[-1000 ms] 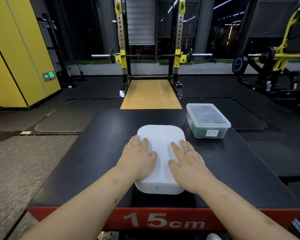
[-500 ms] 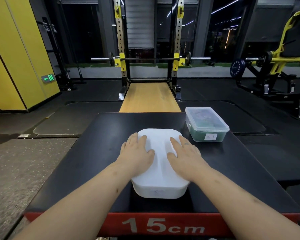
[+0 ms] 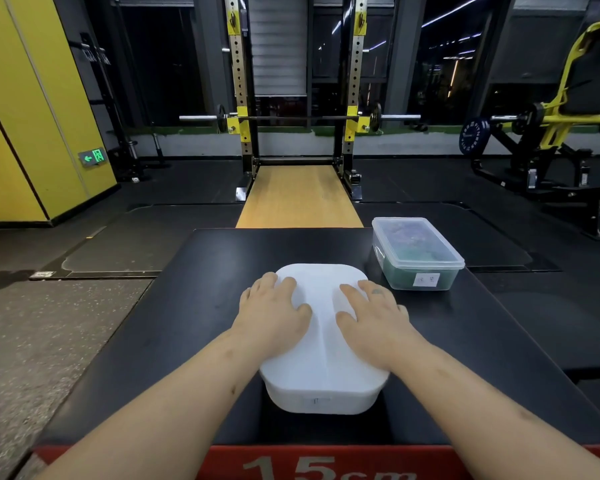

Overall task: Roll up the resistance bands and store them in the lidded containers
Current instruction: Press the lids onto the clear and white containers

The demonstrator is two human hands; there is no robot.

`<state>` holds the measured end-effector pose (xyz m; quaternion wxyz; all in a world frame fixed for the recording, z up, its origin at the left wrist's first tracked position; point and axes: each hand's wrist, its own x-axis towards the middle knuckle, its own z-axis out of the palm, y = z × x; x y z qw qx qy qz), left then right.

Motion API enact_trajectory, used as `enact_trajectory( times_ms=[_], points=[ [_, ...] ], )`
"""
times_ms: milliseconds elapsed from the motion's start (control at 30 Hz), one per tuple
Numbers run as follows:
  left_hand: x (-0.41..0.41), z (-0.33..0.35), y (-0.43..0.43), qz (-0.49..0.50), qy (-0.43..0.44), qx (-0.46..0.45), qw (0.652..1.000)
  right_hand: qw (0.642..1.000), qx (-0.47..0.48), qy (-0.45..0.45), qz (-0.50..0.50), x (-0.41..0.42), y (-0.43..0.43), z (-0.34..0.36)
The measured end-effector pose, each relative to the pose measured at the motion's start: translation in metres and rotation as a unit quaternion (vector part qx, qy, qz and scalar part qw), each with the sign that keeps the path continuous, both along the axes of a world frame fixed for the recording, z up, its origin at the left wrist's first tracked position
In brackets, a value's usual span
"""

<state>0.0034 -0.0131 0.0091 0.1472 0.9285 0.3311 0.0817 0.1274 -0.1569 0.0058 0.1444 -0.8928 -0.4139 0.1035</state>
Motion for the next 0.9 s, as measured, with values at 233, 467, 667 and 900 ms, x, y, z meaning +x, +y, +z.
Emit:
enact_trajectory(
  times_ms=[233, 467, 667, 900],
  points=[
    [0.014, -0.003, 0.013, -0.031, 0.025, 0.008, 0.999, 1.0, -0.004, -0.024, 0.003, 0.013, 0.014, 0.002],
    [0.017, -0.008, 0.019, -0.05, 0.051, -0.004, 0.997, 1.0, -0.018, 0.019, 0.015, 0.013, 0.015, 0.001],
    [0.021, -0.004, 0.02, -0.031, 0.041, 0.016, 0.999, 0.999, -0.027, -0.013, 0.013, 0.019, 0.02, 0.002],
    [0.035, -0.003, 0.024, -0.053, 0.027, 0.027, 0.998, 0.998, -0.024, -0.052, 0.04, 0.034, 0.042, 0.001]
  ],
)
